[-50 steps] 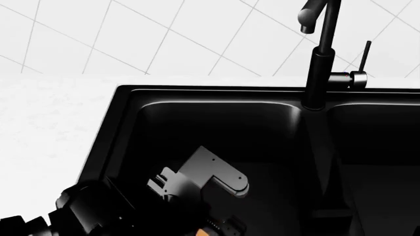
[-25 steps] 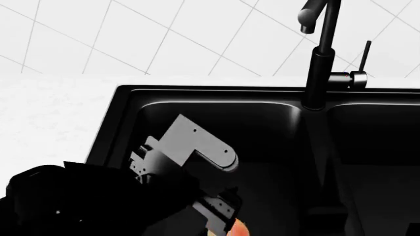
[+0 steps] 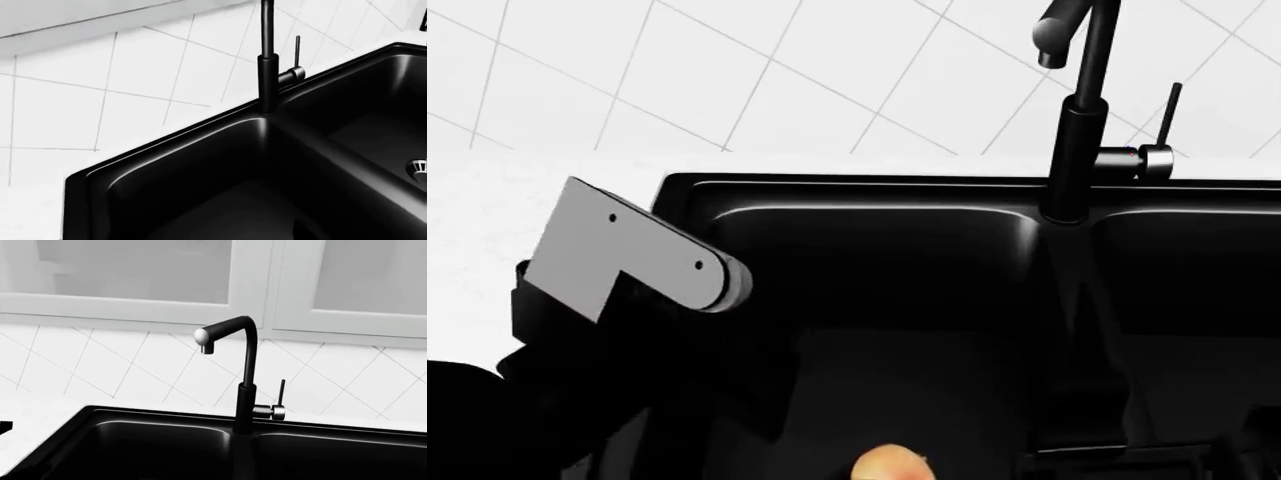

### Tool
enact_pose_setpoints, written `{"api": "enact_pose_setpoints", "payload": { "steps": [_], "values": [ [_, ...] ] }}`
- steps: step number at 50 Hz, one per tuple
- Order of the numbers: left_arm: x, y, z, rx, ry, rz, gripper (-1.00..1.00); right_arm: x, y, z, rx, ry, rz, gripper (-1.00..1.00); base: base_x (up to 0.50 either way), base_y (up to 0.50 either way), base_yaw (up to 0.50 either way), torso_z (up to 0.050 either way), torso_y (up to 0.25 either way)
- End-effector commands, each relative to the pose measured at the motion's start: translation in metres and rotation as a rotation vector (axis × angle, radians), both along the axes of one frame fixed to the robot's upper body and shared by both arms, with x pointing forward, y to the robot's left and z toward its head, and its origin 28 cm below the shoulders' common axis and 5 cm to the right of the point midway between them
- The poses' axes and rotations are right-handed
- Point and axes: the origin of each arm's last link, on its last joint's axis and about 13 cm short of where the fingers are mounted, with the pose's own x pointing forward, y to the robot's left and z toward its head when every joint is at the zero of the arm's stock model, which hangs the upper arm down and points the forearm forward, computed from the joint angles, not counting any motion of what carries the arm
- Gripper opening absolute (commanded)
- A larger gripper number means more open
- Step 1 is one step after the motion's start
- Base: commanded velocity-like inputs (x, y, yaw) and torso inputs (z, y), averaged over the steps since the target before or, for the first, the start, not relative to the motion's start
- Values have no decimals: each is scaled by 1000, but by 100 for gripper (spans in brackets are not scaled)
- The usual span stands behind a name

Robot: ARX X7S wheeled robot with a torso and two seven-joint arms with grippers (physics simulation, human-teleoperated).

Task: There is a mixed pile of frozen fruits and vegetables on the counter. Locate all the frozen vegetables and place the items in a bowl on the counter. Take all the frozen fruits and defrost them in a running sink.

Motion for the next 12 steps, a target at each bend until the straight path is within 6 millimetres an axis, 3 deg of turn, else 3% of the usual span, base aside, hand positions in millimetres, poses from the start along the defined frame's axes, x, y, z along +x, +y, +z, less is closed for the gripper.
{"api": "enact_pose_setpoints", "payload": {
  "steps": [1,12],
  "values": [
    [-19,18,23,-42,-78,53,100,7,-2,8,-8,-3,9,100,0,0,0,0,0],
    [-29,37,41,-99,-92,113,100,13,-1,26,-44,-41,8,100,0,0,0,0,0]
  ]
}}
